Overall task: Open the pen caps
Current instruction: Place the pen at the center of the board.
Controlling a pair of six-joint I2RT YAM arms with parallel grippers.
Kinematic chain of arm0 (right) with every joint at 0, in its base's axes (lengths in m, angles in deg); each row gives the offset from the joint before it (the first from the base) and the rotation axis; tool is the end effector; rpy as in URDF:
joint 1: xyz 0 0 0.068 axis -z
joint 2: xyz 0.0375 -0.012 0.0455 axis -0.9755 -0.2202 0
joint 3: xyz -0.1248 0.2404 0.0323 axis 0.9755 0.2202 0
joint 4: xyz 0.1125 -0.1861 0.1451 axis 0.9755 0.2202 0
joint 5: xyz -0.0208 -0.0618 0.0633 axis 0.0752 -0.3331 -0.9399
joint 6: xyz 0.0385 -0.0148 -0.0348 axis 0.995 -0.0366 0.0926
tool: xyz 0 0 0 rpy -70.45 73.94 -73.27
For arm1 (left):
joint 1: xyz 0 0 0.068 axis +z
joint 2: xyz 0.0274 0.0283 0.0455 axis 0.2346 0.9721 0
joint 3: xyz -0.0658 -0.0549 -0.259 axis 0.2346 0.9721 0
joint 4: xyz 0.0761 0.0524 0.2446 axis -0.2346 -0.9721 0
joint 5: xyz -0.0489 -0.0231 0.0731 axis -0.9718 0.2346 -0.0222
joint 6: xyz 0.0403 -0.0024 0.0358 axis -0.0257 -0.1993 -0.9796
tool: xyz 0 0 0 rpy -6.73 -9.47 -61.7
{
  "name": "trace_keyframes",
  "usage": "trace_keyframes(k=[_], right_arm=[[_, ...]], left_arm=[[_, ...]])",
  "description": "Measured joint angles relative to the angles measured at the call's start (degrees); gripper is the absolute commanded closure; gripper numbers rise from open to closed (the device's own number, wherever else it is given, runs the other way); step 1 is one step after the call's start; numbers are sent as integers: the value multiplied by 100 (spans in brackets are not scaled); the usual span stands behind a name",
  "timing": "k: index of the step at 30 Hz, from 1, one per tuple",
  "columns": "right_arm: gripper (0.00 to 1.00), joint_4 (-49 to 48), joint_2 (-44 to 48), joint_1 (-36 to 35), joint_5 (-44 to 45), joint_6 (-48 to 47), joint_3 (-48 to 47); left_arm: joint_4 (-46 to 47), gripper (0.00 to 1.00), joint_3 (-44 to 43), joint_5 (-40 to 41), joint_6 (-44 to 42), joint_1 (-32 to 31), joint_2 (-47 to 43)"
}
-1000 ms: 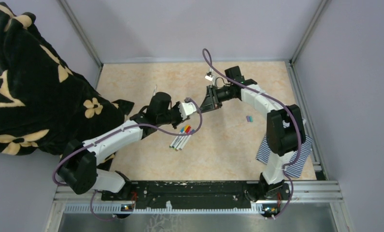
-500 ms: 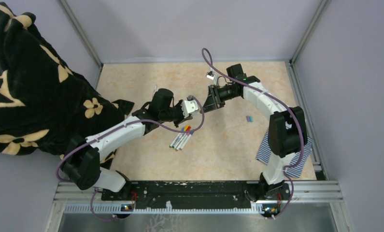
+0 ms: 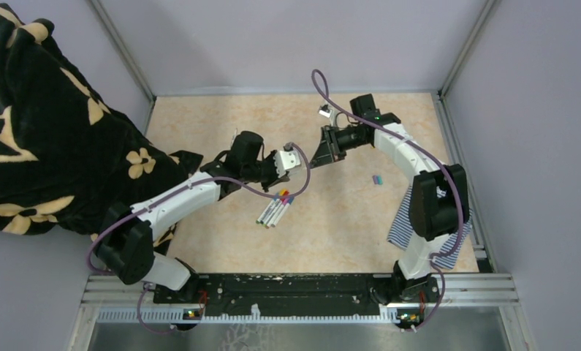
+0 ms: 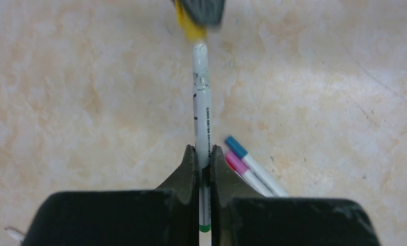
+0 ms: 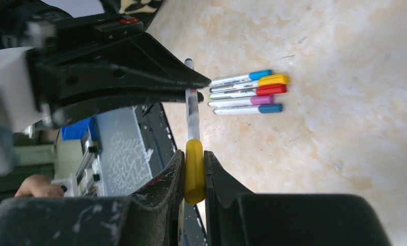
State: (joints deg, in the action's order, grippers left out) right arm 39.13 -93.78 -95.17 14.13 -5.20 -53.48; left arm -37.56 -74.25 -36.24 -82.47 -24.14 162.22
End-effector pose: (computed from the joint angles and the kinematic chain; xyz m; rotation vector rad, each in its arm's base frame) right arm 0.3399 0.1422 0.2710 -0.7675 2.2969 1.4653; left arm 0.2473 -0.2100 0.2628 1.4496 1.5866 -0.5050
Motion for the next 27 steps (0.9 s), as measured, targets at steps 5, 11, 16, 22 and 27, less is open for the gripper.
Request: trace_keyframes(k=[5, 11, 16, 22, 27], right_arm=[[100, 15, 188, 535, 83, -68, -109], [100, -76, 273, 772, 111, -74, -192], [100, -133, 273, 741, 125, -26, -190], [100, -262, 273, 741, 221, 70, -166], [100, -398, 295, 741, 299, 133, -83]], left_arm=[[-767, 100, 70, 345, -50, 162, 146], [-748, 100, 326, 1261, 116, 190, 205], [-481, 100, 308, 1902, 420, 417, 203], [-402, 100, -214, 2330, 822, 1182, 479], [-468, 100, -1106, 2553, 1207, 1827, 1200]])
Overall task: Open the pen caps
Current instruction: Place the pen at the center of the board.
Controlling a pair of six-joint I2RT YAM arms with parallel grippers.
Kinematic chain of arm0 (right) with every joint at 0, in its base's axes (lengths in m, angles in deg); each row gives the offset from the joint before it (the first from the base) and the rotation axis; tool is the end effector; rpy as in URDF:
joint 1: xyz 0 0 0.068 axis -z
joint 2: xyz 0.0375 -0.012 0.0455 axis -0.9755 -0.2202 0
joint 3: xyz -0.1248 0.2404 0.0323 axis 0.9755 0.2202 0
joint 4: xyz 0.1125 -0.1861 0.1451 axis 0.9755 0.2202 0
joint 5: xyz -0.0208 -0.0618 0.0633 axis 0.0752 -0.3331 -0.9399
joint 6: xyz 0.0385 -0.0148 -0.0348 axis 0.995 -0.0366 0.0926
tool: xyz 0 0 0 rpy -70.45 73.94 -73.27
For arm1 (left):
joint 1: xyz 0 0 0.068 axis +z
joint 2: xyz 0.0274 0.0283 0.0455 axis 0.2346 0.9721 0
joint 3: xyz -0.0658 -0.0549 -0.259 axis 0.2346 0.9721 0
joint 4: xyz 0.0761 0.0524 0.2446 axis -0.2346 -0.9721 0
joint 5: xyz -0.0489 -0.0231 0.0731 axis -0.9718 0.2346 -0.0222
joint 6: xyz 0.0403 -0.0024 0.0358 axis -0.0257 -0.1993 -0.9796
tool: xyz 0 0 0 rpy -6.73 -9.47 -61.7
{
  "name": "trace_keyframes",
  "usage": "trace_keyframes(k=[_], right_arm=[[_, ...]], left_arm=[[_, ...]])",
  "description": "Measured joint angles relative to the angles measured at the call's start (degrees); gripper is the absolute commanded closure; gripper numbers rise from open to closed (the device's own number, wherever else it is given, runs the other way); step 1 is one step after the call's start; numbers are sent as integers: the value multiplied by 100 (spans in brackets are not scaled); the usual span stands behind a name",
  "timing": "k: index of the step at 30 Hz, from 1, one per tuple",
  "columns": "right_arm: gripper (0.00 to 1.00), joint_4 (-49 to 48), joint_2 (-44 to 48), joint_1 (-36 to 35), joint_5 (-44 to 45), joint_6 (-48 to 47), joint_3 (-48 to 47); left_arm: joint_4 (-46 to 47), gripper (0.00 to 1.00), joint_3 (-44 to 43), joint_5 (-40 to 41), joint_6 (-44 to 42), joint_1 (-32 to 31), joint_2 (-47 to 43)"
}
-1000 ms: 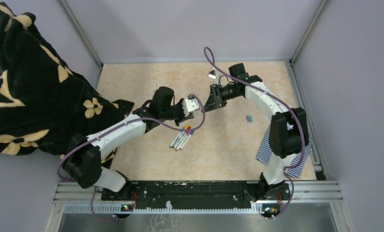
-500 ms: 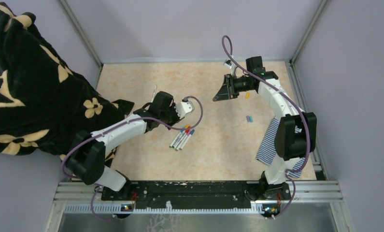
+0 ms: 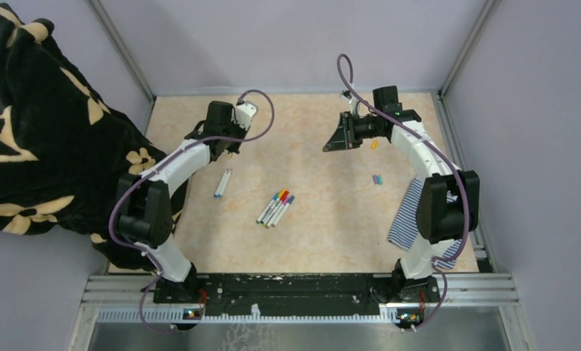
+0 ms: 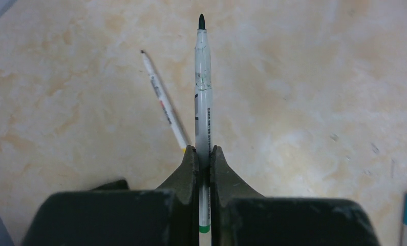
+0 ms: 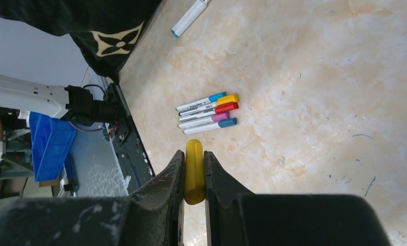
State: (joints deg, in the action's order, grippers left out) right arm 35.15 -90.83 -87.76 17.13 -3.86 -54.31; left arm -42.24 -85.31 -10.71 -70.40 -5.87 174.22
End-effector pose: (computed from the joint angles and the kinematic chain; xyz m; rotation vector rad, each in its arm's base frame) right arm 0.3544 0.0960 0.2956 -0.6288 2.2179 1.3014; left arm 0.3534 -0.1242 0.2490 0.7919 2.1240 0.0383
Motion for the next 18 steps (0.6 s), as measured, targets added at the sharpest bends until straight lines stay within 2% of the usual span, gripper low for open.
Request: trace_keyframes(k=[5, 10, 18], right_arm=[[100, -74, 151, 0, 52, 46, 103], [100, -173, 251, 0, 52, 94, 133], [100, -275, 256, 0, 72, 146, 175]], left_arm=[[-251, 100, -970, -39, 433, 551, 894], [-487, 100, -1349, -127, 732, 859, 1410], [-719, 100, -1685, -374, 1073, 933, 1856]])
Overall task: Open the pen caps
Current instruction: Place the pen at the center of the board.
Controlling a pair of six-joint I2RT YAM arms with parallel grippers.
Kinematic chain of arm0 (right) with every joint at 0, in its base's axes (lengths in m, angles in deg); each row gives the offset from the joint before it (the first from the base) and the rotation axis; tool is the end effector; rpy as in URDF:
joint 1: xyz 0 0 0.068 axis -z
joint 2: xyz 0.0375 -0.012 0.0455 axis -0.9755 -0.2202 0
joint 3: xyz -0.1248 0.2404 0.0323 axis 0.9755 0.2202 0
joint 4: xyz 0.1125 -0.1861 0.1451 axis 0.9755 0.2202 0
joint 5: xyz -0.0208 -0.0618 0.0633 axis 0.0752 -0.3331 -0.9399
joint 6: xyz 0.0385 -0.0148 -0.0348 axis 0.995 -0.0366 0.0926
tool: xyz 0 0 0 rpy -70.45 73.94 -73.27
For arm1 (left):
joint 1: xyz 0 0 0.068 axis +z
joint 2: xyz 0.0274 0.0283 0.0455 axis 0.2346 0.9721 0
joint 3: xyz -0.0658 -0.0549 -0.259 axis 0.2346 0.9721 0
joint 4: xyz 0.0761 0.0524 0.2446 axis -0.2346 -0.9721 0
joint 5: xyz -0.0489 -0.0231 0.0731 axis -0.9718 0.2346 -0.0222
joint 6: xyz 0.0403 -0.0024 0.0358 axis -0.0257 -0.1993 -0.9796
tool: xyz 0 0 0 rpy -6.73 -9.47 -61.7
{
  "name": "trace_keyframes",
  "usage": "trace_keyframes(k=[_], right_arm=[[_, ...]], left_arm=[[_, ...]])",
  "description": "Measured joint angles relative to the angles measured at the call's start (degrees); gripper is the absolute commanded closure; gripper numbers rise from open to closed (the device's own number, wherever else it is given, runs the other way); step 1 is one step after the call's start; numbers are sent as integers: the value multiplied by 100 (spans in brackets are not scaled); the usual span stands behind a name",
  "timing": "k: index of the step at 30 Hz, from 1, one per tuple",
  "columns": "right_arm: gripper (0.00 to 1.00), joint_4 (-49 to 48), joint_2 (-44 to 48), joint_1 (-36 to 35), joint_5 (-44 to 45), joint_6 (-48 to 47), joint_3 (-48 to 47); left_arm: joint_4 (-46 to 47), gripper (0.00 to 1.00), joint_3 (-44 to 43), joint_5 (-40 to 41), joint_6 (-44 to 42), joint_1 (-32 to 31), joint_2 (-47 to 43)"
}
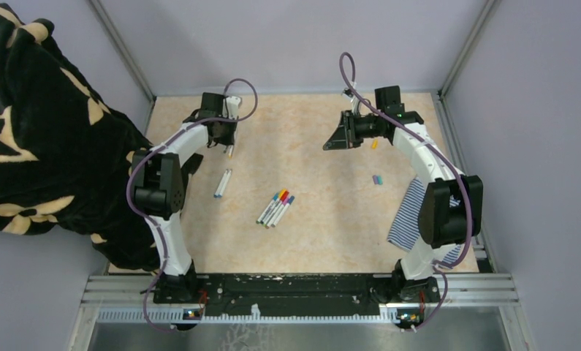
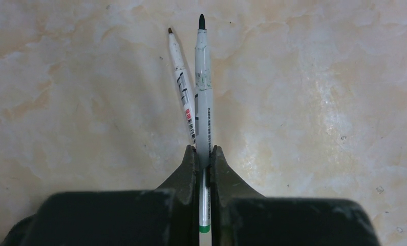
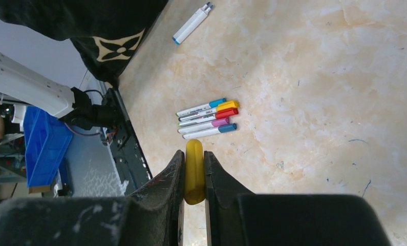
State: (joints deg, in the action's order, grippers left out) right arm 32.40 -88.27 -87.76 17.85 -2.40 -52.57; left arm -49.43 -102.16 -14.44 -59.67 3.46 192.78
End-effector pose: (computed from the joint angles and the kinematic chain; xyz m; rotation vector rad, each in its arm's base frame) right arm 0.3476 0.0945 0.3040 -0.6248 2.1809 1.2754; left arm 0.4360 -0.0796 0.2080 0.4685 2.3755 -0.0536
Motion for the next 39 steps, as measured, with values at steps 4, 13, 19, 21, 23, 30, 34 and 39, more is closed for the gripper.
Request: trace_keyframes(k=[4, 13, 19, 21, 23, 30, 34, 39], right_arm=[[100, -31, 0, 0, 28, 2, 0], [100, -120, 0, 0, 92, 7, 76], [100, -127, 2, 0, 94, 7, 76], [100, -127, 2, 0, 96, 7, 76], [100, -127, 2, 0, 96, 7, 76], [100, -129, 4, 0, 98, 13, 85], [100, -131, 7, 0, 96, 46, 85], [100, -142, 26, 0, 105, 48, 111]], left_arm=[[-57, 100, -155, -138, 140, 61, 160], [-175, 99, -400, -284, 380, 225, 492], [-212, 97, -452, -358, 476, 238, 575], [-221, 96, -457, -358, 501, 238, 588], [-221, 96, -459, -358, 522, 238, 595], [-219, 93, -461, -354, 562, 249, 603], [-212, 93, -470, -356, 590, 249, 643], [-212, 93, -470, -354, 629, 249, 680]])
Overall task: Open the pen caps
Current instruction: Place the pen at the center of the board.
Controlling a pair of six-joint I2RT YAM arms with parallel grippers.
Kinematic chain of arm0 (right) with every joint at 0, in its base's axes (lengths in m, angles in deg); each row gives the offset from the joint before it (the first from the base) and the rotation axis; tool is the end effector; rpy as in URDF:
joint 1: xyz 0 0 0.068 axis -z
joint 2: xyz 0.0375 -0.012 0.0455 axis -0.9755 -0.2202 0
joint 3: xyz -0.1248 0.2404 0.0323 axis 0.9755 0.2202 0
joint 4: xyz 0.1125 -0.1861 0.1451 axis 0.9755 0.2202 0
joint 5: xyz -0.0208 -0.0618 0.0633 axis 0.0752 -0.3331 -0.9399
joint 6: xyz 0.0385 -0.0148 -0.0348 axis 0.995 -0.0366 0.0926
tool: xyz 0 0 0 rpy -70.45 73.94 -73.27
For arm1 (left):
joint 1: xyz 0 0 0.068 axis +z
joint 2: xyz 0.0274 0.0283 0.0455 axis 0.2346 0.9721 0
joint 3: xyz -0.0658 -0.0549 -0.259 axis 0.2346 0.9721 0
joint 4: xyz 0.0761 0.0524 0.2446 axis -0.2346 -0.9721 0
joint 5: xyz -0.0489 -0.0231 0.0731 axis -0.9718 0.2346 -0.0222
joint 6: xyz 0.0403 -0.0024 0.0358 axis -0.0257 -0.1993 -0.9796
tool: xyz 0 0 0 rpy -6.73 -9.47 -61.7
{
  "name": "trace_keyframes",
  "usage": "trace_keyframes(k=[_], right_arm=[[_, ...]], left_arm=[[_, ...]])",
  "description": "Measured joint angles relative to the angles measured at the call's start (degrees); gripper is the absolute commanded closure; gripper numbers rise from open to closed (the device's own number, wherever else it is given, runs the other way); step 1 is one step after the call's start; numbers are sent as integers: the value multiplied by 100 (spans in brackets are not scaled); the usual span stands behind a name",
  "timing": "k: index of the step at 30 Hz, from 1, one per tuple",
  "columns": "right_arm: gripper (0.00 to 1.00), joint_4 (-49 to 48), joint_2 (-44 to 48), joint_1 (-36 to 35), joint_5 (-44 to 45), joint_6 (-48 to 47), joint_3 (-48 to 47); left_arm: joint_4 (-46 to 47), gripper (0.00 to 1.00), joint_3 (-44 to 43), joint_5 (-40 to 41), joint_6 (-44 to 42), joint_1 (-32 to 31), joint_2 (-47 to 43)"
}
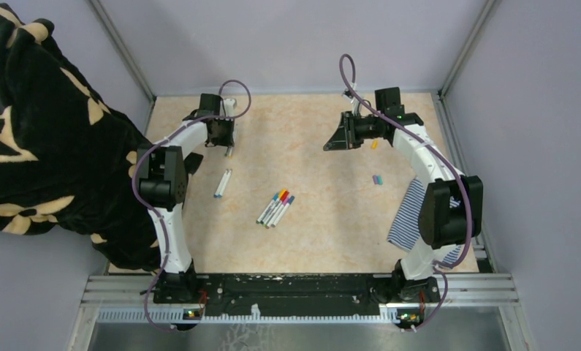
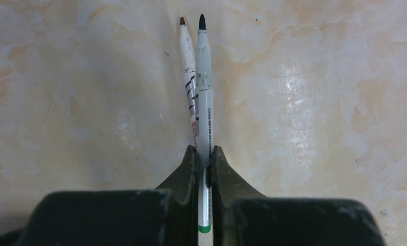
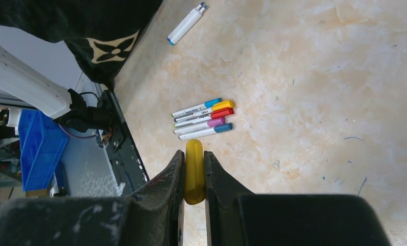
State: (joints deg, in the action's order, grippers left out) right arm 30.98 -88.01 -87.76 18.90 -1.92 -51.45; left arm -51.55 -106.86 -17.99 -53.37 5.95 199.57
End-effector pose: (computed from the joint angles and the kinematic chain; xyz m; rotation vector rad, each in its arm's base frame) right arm 0.3475 0.0941 0.3005 -0.6127 2.1853 1.2547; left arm 0.4575 -0.0652 0.1799 0.3167 2.4741 -0.1612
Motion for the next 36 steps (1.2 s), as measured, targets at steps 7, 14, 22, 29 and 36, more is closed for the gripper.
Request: trace_keyframes(k=[7, 14, 22, 29, 36], right_arm=[[100, -15, 17, 0, 11, 0, 37], [100, -24, 20, 0, 13, 0, 39], [100, -24, 20, 0, 13, 0, 39], [100, -24, 20, 0, 15, 0, 39], [100, -22, 22, 0, 17, 0, 39]], left_arm=[[7, 90, -9, 2, 15, 0, 50], [13, 83, -20, 9, 33, 0, 160], [44, 73, -22, 33, 52, 0, 175], [46, 69, -22, 42, 57, 0, 175], [50, 61, -24, 39, 57, 0, 175]])
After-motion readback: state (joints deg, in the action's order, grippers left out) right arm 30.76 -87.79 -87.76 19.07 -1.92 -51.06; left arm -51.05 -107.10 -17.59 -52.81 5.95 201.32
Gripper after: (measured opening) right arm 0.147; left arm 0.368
